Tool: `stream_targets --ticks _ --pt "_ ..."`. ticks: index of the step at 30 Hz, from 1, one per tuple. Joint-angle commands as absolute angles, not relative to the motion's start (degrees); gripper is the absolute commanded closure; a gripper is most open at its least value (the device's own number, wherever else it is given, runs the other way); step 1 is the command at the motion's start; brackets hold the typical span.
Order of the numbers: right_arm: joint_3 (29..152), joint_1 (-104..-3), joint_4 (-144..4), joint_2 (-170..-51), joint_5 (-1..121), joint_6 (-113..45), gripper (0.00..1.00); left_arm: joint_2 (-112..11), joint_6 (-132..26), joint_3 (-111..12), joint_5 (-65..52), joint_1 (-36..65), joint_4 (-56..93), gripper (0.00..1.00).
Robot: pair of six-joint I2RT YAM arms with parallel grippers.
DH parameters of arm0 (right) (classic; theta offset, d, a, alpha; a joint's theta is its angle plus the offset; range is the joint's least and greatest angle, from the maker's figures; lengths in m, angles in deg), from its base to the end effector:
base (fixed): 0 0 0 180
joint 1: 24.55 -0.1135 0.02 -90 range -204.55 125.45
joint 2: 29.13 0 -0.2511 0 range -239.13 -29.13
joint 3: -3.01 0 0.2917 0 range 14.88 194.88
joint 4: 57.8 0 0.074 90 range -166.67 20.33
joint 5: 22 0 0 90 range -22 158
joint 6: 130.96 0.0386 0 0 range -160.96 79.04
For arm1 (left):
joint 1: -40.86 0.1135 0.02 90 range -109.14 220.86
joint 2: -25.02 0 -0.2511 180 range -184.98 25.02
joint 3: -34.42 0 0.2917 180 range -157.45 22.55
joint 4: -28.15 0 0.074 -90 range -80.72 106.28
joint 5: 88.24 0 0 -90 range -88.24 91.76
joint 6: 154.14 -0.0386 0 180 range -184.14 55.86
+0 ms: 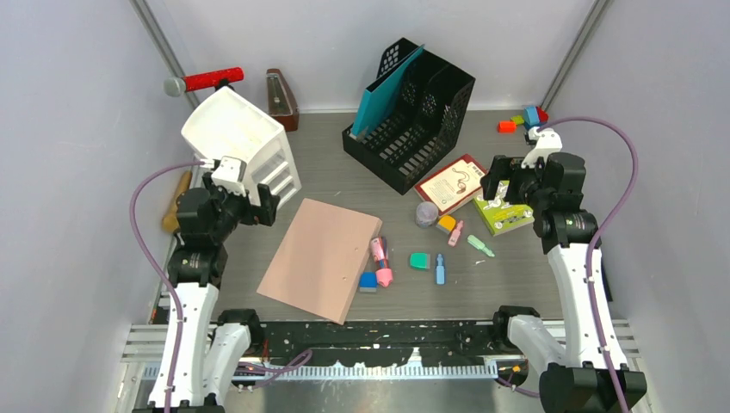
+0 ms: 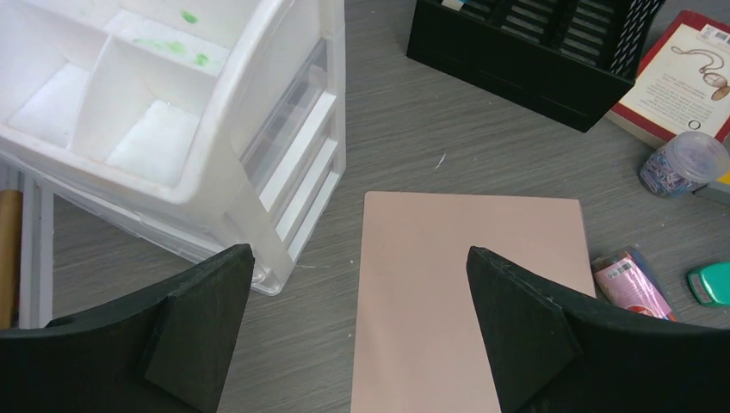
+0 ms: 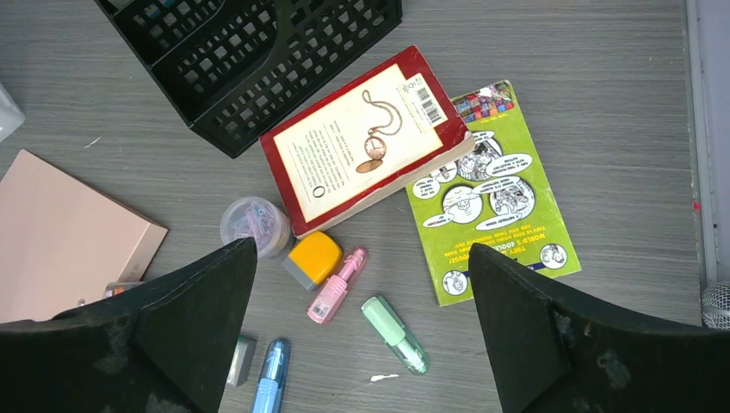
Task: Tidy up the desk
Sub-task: Move the storage box to the center of the board.
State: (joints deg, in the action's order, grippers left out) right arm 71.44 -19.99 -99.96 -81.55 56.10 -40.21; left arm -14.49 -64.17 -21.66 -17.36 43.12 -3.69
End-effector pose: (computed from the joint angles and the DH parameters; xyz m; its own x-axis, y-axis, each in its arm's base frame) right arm 0.2474 -0.0117 0.3437 -0.4407 0.0480 -0.8964 -0.1010 0.9896 0.1026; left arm 0.2128 -0.0043 0.3273 -0.2630 -0.0099 -0.9647 0.2786 0.9566 -0.0858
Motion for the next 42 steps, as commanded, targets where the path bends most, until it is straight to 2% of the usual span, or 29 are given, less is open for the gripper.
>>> stream_targets --ticks 1,15,20,27,30,32,35,39,42 --pt "71.4 -20.2 -98.6 -79.4 56.3 -41.9 0.00 -14.1 -65.6 -20.8 -18.2 43.3 -2.4 0.01" --pt "71.8 -20.2 -99.3 -77.7 54.4 -42.3 0.00 -13.7 -67.5 -20.4 -22.7 43.3 -4.0 0.01" --pt "71.3 -20.2 -99.5 -77.1 53.0 -44.3 0.00 -14.0 -72.2 -21.0 -32.2 43.3 -7.4 0.01" --pt "72.5 -21.0 -102.2 -82.4 52.1 -46.3 0.00 -14.3 -76.2 -20.4 -46.3 42.8 -12.1 0.01" --pt "71.5 -25.0 -102.3 -82.7 51.2 -48.9 0.00 -14.9 -77.5 -20.0 -49.8 42.5 -13.7 0.01" --pt "71.4 -29.9 -104.8 -84.1 52.5 -52.5 0.00 -14.9 -78.3 -19.5 -50.8 42.4 -14.2 0.01" --pt "71.5 -37.9 -108.0 -86.8 61.8 -58.8 0.00 -15.2 -78.6 -19.4 -51.0 42.4 -14.4 0.01" --pt "69.3 -40.5 -104.8 -88.5 71.9 -60.3 0.00 -16.5 -77.9 -18.1 -50.4 42.4 -11.9 0.01" --pt "67.7 -40.5 -100.5 -88.9 75.0 -58.9 0.00 -16.9 -77.3 -17.9 -49.3 42.4 -10.8 0.01"
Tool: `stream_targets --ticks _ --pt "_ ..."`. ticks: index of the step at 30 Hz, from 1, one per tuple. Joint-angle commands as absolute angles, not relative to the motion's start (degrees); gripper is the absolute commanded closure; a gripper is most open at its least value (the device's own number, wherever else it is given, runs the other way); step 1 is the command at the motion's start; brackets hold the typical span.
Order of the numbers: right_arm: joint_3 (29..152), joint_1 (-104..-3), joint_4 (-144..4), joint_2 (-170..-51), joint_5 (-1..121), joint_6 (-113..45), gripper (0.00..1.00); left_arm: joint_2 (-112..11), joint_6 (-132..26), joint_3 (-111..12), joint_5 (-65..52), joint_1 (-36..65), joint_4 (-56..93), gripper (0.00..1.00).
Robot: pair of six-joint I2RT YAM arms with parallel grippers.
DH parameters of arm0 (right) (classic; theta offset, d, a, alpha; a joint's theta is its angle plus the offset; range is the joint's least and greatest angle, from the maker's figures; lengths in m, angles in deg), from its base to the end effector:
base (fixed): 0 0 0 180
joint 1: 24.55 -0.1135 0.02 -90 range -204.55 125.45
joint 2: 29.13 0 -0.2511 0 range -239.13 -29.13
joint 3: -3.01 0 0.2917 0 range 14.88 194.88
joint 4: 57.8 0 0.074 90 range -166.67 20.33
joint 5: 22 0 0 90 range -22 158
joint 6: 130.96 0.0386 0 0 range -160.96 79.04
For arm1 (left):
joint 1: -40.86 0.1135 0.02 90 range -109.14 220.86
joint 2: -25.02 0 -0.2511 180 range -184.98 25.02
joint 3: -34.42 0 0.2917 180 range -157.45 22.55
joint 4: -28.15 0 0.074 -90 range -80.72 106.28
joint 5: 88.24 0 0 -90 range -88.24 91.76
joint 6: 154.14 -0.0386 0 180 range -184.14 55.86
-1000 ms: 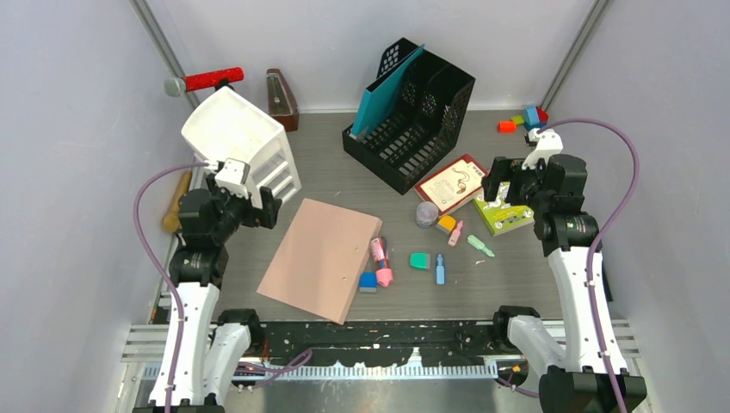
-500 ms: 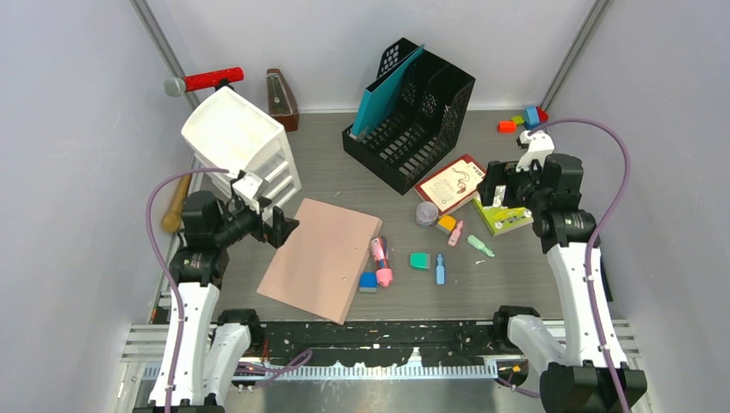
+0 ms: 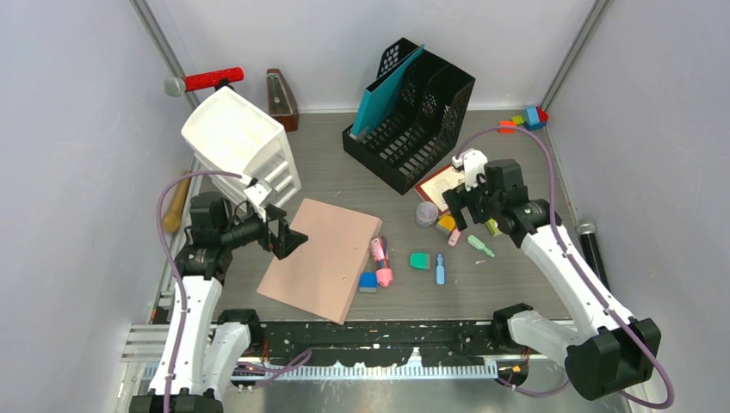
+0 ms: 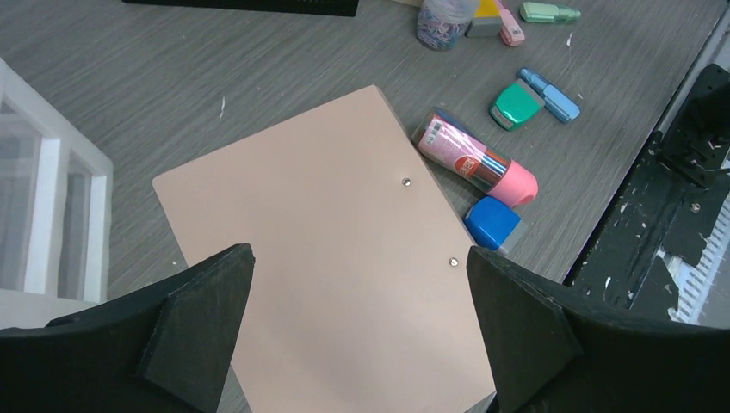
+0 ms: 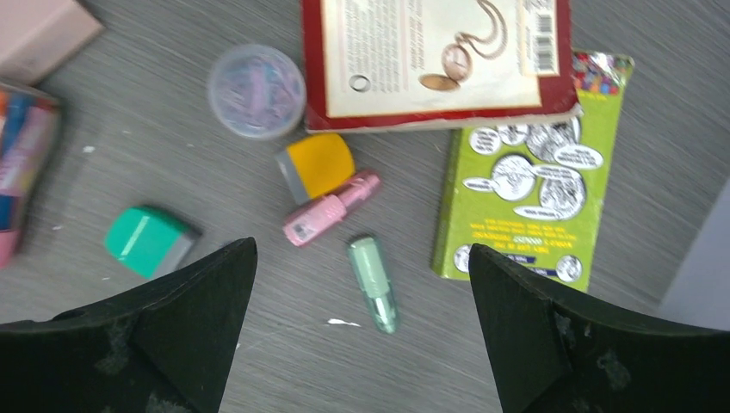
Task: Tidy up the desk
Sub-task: Move the storage box to the center of the board.
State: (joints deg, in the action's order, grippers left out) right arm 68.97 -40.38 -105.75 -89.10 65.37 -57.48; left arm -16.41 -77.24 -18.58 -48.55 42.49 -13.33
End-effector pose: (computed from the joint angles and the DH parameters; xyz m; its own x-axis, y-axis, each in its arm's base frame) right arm 0.2575 0.0748 0.2861 -0.5299 -0.4455 -0.7216 -0.4756 0.8606 -0.1820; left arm 0.2038 -0.0239 0.2890 -0.3385 0.1352 -0.9312 0.7447 0.6435 -0.1773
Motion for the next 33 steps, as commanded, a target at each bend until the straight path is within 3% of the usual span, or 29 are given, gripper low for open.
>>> stream_targets --ticks 1,8,18,27,31,33 --pt "67.8 -40.5 -99.5 -89.3 76.0 -58.6 0.00 -17.3 -77.0 -17.9 -49.1 42.4 -10.4 0.01" --pt "71.3 -40.5 -81.8 -96.1 74.7 -49.6 0.00 -19.5 -75.7 -17.6 -48.5 42.3 -9.1 0.01" --pt "91.0 -40.5 -69.3 -121.6 78.9 -38.1 0.00 -20.6 -75.5 -17.5 -47.3 42.3 -8.4 0.01" --pt "106.4 -39.9 -71.8 -140.2 89.1 -34.5 0.00 -21.5 -75.4 -17.0 -46.0 42.3 -7.3 0.01" --pt "108.7 -39.7 -73.1 -143.4 88.9 -34.3 0.09 -21.8 -75.4 -16.9 -45.3 42.3 -6.5 0.01" --pt "107.8 -39.7 -73.3 -143.2 88.9 -34.0 0.19 -21.9 -75.5 -17.1 -45.0 42.2 -6.5 0.01"
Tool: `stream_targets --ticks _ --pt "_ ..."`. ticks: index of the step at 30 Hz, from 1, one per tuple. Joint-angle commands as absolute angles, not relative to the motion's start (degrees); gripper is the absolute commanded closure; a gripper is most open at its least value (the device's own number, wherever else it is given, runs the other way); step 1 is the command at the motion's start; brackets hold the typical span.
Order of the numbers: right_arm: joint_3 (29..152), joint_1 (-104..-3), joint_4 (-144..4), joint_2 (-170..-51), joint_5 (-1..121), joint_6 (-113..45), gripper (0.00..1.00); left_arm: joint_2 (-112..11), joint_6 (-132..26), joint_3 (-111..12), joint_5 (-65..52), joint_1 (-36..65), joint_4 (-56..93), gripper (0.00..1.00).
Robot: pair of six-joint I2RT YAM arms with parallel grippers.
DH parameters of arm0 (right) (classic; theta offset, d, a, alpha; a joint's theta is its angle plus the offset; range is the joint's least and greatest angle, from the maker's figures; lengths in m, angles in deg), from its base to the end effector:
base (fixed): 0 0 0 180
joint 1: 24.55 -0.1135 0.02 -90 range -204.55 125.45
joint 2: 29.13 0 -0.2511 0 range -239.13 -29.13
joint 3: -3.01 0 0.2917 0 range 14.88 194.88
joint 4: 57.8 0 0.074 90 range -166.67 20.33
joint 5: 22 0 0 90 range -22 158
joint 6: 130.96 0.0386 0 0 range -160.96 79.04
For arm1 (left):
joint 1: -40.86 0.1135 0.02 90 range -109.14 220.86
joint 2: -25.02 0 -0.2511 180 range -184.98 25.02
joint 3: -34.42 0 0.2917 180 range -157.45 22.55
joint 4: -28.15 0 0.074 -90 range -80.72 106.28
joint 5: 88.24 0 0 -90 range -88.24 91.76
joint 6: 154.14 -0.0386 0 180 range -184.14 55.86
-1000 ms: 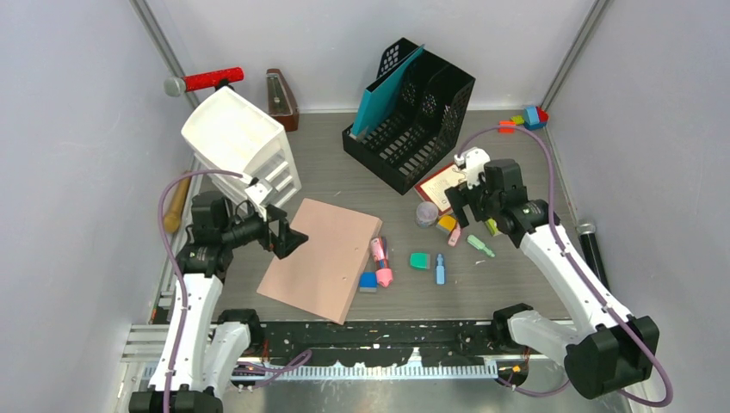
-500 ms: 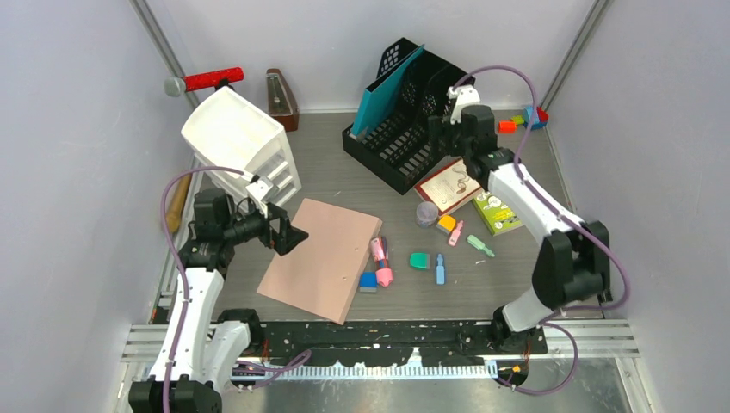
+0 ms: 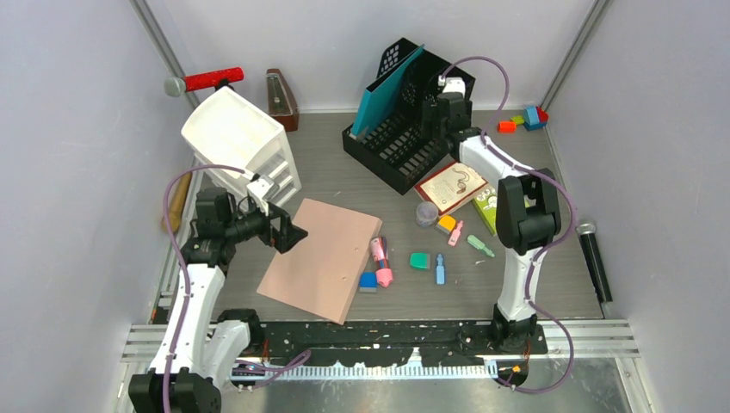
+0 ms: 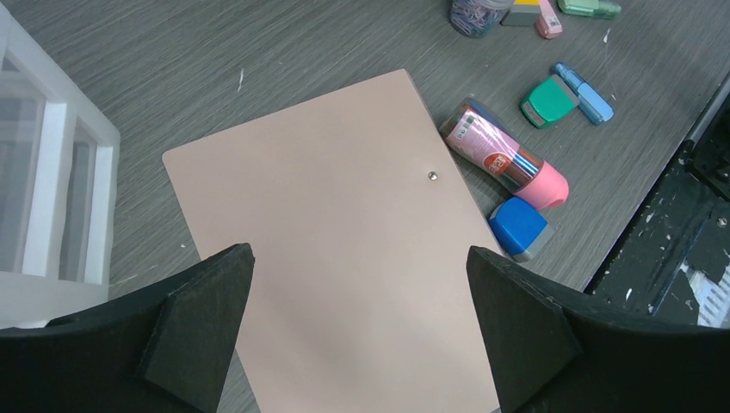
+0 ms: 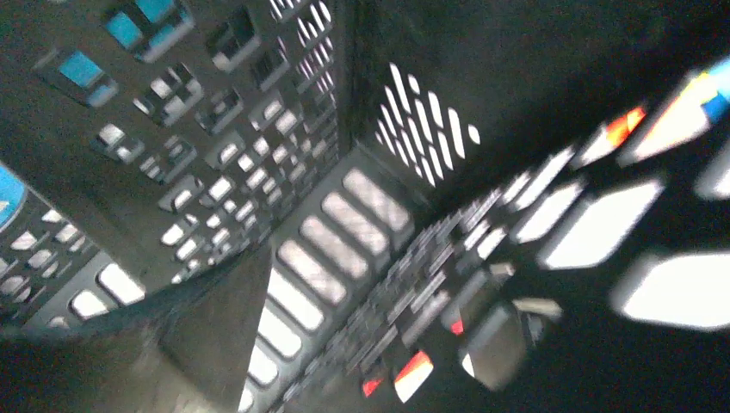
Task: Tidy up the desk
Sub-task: Move the storage box to the center of the board.
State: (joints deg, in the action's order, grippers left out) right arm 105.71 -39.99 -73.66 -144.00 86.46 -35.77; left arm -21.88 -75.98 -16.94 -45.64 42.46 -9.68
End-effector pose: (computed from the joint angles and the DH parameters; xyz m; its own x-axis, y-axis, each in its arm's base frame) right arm 0.4933 0.1236 0.2278 -0.4496 -0.0352 -0.8925 0.0578 0.9960 -0.0683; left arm 0.2236 -0.0222 0.2645 -0.4159 0.1273 -0.9004 0.6957 0.6822 -0.2249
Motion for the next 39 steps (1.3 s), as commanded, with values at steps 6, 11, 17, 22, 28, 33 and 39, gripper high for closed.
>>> stream_targets --ticks 6,11,17,22,28,33,39 --pt "101.0 -39.1 -71.7 -139.1 88.8 -34.6 0.37 -22.2 -82.8 -19.2 -43.5 41.5 -11.9 0.01" --pt "99.0 -37.8 -73.2 -135.7 88.5 -36.0 0.46 -21.9 -92.7 -20.1 -40.8 41.4 -19.0 0.01" --pt "98.6 -36.2 -77.5 -132.9 85.2 -37.5 0.49 -20.2 -97.0 -17.9 -37.3 39.0 -21.0 0.01" --pt "97.7 -36.1 -80.9 -131.1 81.6 -40.2 0.50 -19.3 -98.0 -16.9 -36.6 38.6 -21.4 0.01" --pt "98.4 -36.2 -86.0 -131.3 73.3 -40.3 0.51 -19.3 -98.2 -16.8 -36.8 38.5 -21.3 0.01" --pt "97.7 -37.8 -88.1 -132.0 71.0 -39.7 0.60 -19.1 -98.2 -16.8 -36.6 38.5 -21.5 0.01" --pt "96.4 -39.0 -88.1 -131.8 70.9 -39.0 0.71 -19.3 -98.1 -17.1 -36.9 38.5 -21.5 0.01"
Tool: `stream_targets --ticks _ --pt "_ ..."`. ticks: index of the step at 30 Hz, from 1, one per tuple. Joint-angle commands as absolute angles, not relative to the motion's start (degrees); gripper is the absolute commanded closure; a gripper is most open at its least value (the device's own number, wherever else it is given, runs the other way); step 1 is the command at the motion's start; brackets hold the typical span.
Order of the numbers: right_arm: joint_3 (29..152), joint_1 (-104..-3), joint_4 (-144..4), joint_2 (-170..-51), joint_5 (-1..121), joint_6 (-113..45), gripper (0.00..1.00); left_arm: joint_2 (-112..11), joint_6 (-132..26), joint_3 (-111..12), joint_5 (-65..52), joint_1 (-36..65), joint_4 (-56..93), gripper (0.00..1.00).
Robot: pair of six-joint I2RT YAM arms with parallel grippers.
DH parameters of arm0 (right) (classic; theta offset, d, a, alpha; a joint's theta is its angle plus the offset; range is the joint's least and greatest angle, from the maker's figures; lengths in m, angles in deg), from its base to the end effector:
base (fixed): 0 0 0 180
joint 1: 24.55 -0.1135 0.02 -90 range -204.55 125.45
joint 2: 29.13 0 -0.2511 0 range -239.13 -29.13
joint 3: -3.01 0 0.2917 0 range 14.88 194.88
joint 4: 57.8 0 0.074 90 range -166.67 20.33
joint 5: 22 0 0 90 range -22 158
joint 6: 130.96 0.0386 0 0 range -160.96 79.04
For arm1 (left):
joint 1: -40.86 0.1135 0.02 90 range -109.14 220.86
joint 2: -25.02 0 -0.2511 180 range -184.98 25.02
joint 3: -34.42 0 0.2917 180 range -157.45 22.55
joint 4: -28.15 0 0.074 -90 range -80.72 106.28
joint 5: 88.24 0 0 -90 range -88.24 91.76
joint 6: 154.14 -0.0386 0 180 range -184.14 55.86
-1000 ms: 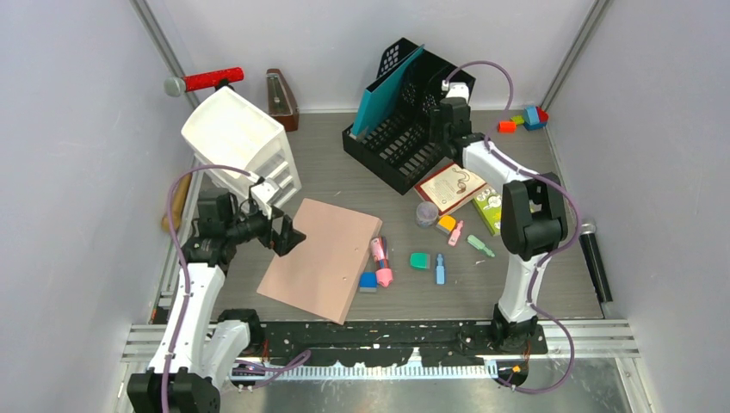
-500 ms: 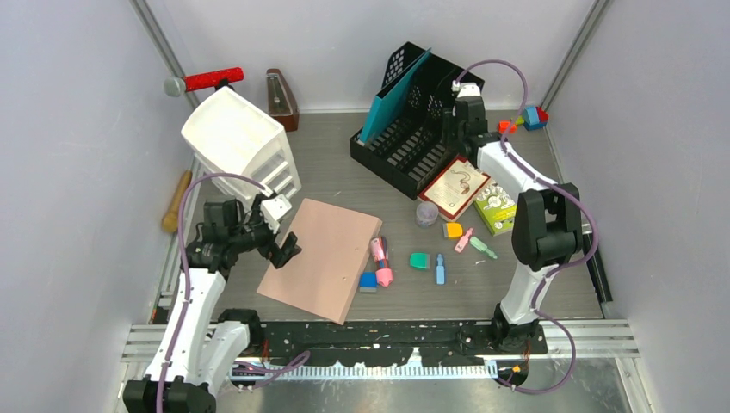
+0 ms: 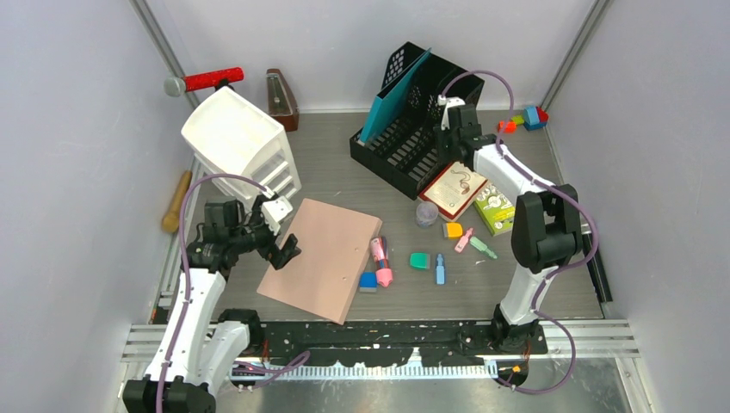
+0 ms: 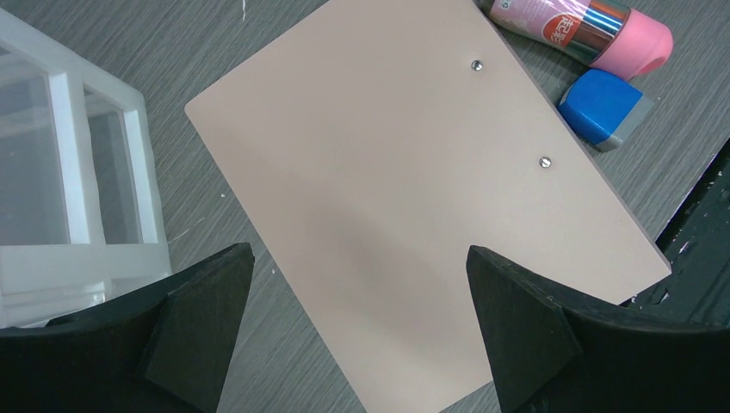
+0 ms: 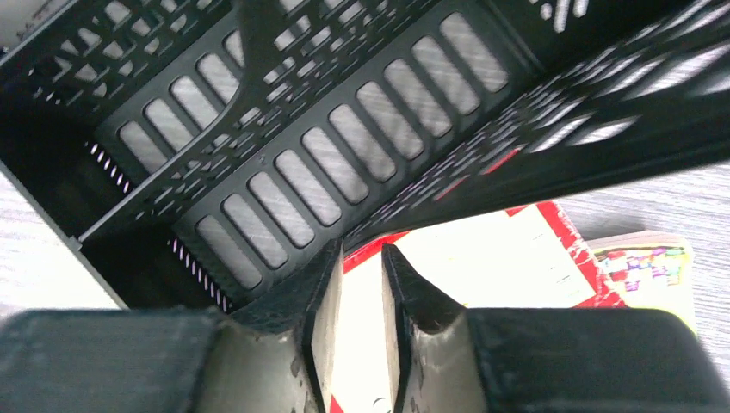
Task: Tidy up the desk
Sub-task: Move the storage box to the center of the board.
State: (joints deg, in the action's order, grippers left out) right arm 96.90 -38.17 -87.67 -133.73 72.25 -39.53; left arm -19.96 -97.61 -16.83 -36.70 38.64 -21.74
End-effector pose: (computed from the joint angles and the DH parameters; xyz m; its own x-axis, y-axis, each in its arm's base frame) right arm 0.4432 0.1044 0.2291 -0.6365 -0.1286 -0.7605 -0.1643 0.9860 -0.0292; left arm 0.2067 -0.0320 0.2509 -0.3102 0.4442 -0.8405 0.7808 0.6234 0.0413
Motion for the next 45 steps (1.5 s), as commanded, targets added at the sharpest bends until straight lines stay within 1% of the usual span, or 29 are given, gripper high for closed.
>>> stream_targets --ticks 1,3,6,8,9,10,11,13,17,21,28,32,37,42,44,45 --pt "96.4 -39.1 -88.2 -131.8 70.7 -38.9 0.73 -19.3 -98.0 -17.2 -37.0 38.4 -21.5 0.01" --pt "96.0 -39.4 -88.3 -131.8 70.3 -38.9 0.79 -19.3 -97.9 -17.3 -37.0 38.4 -21.5 0.01" --pt "95.2 -39.9 -89.5 -131.8 69.2 -38.7 0.78 -19.3 -97.9 -17.3 -37.1 38.5 -21.6 0.01" --pt "94.3 -40.8 -90.0 -131.4 68.9 -38.3 0.71 -19.3 -97.9 -17.2 -37.1 38.4 -21.6 0.01" --pt "94.0 -41.1 -90.0 -131.2 68.9 -38.1 0.64 -19.3 -98.0 -17.2 -37.1 38.5 -21.6 0.01" --pt "93.6 -41.7 -89.9 -130.9 68.9 -37.7 0.61 -19.2 -98.0 -17.1 -37.2 38.5 -21.5 0.01" --pt "93.5 -42.0 -90.0 -130.9 68.9 -37.6 0.55 -19.2 -98.0 -17.0 -37.2 38.4 -21.5 0.01" --pt "93.5 -42.9 -90.2 -131.1 69.2 -37.0 0.48 -19.1 -98.0 -16.9 -37.3 38.5 -21.5 0.01" --pt "94.4 -43.8 -91.0 -132.5 70.7 -34.8 0.44 -18.6 -97.9 -16.9 -37.4 38.5 -21.9 0.01" --pt "95.0 -44.3 -91.9 -134.4 70.6 -34.0 0.45 -18.2 -98.1 -16.8 -37.4 38.4 -22.3 0.01" --pt "92.7 -45.1 -93.3 -134.0 67.0 -34.0 0.61 -18.6 -98.0 -17.5 -37.9 38.4 -21.8 0.01" --pt "90.4 -46.0 -94.1 -132.4 63.4 -35.3 0.68 -19.1 -97.3 -18.3 -38.2 38.4 -20.6 0.01" --pt "88.4 -48.5 -95.3 -130.4 61.7 -37.6 0.73 -19.6 -97.3 -18.6 -38.1 38.4 -19.9 0.01" --pt "86.0 -50.9 -96.2 -127.9 61.8 -40.3 0.74 -19.8 -98.7 -18.0 -37.2 38.4 -20.0 0.01" --pt "85.5 -51.4 -96.3 -127.0 62.1 -40.6 0.69 -19.8 -99.5 -17.7 -36.7 38.4 -20.1 0.01" --pt "85.6 -51.5 -96.6 -126.8 62.2 -41.4 0.62 -19.8 -99.9 -17.5 -36.5 38.4 -20.3 0.01"
